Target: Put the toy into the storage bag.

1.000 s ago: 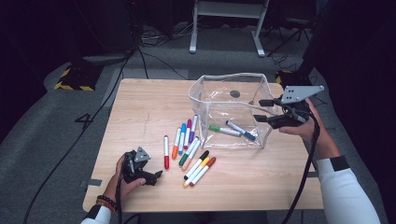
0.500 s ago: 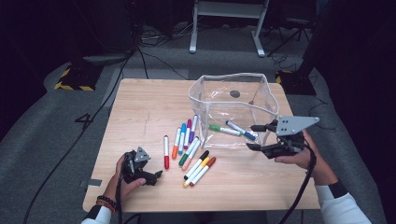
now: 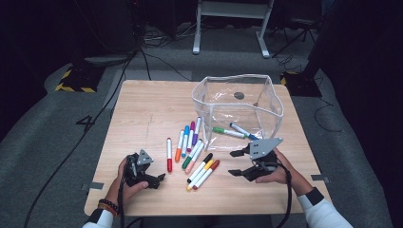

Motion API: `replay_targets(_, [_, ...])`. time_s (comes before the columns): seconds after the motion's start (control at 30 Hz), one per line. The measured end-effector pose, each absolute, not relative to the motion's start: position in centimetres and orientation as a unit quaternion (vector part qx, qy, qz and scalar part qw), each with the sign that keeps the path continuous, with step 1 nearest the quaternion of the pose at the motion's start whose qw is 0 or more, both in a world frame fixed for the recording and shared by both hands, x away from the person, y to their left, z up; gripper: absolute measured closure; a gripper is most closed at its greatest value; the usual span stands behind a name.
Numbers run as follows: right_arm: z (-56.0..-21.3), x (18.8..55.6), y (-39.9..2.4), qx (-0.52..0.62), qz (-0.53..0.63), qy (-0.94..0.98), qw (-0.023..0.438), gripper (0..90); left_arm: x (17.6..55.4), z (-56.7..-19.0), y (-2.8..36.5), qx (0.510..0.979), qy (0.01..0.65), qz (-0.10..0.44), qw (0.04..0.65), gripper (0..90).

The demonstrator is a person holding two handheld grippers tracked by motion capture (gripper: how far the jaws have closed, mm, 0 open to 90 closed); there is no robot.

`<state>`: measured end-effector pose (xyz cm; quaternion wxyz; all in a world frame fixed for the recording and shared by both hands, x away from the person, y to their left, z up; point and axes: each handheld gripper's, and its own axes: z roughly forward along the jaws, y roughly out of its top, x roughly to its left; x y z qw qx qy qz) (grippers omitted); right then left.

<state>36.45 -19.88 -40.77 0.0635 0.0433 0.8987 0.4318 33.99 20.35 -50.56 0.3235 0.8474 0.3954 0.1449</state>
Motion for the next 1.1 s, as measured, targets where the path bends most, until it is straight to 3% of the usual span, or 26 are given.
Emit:
replay_targets(0.37, [-45.5,37.6,-15.2,0.018,0.398,0.916,0.043,40.5,34.0,-50.6,20.4,0.847,0.396,0.145,0.323,0.6])
replay_targets(1.1, [-48.0,38.3,-13.6,0.011,0.363,0.93,0.047,40.4,34.0,-50.6,20.3,0.847,0.396,0.144,0.324,0.5])
